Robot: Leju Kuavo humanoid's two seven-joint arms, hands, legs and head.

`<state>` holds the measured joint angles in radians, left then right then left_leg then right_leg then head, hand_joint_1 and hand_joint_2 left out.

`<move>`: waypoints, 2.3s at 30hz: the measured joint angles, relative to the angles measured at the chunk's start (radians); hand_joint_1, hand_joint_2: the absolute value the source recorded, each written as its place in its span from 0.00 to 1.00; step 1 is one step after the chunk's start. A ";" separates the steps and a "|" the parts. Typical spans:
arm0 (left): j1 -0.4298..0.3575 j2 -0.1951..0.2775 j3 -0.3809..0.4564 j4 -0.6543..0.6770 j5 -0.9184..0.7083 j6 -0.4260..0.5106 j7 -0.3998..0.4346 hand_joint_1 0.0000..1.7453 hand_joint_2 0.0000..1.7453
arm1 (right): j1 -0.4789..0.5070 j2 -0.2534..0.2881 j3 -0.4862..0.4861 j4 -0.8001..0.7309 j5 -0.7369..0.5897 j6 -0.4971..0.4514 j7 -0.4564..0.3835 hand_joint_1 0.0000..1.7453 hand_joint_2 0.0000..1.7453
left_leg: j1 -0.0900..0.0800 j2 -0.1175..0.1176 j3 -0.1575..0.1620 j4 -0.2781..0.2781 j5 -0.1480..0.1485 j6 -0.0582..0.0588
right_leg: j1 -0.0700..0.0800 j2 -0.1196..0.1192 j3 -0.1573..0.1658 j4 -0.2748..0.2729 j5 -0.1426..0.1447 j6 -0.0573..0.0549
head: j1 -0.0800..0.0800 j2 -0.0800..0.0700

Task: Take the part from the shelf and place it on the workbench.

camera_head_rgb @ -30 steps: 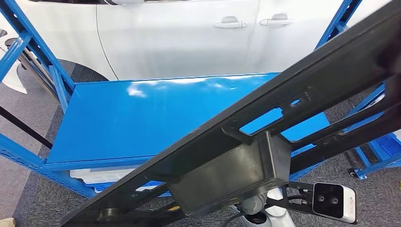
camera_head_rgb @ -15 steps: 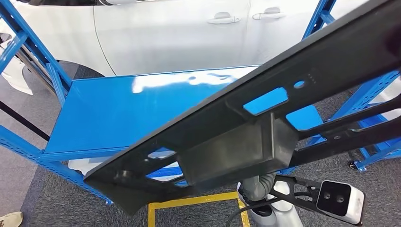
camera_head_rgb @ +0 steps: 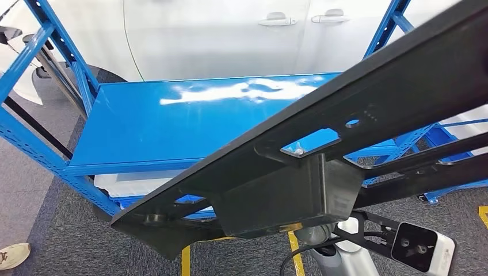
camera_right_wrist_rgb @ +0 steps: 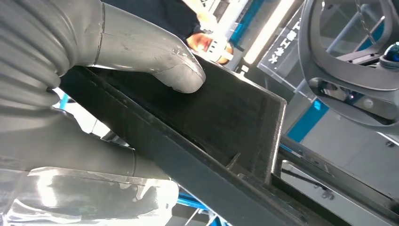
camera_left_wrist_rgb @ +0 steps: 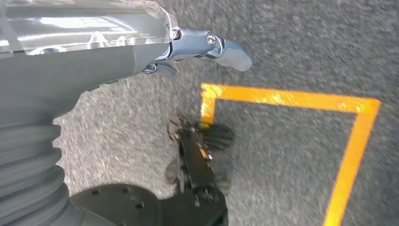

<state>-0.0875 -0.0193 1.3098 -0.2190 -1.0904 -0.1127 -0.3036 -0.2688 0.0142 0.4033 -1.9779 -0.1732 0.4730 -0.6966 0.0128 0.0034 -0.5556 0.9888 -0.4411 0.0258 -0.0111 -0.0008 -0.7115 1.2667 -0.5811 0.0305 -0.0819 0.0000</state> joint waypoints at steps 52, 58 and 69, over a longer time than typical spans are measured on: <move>-0.001 0.020 -0.015 0.000 -0.037 0.027 -0.001 0.00 1.00 | 0.039 0.053 -0.028 0.021 0.027 0.037 0.000 1.00 1.00 | -0.003 -0.001 0.051 0.046 -0.067 -0.050 | 0.005 -0.006 0.089 -0.244 0.167 -0.044 | 0.000 0.000; 0.000 0.020 -0.016 0.000 -0.032 0.031 0.008 0.00 1.00 | 0.068 0.075 -0.061 0.009 0.030 0.091 0.000 1.00 1.00 | -0.002 0.004 0.051 0.000 -0.049 -0.009 | 0.005 -0.003 0.059 -0.188 0.135 -0.012 | 0.000 0.000; 0.001 0.019 -0.016 0.000 -0.036 0.037 0.023 0.00 1.00 | 0.110 0.101 -0.125 -0.020 0.047 0.124 0.000 1.00 1.00 | -0.012 0.006 0.001 0.018 -0.017 -0.020 | 0.016 -0.002 0.152 -0.246 0.110 -0.035 | 0.000 0.000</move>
<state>-0.0864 -0.0003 1.2936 -0.2193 -1.1266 -0.0762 -0.2804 -0.1592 0.1149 0.2783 -1.9976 -0.1266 0.5973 -0.6970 0.0013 0.0092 -0.5549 1.0070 -0.4581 0.0055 0.0050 -0.0033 -0.5592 1.0202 -0.4712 -0.0048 -0.0820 0.0000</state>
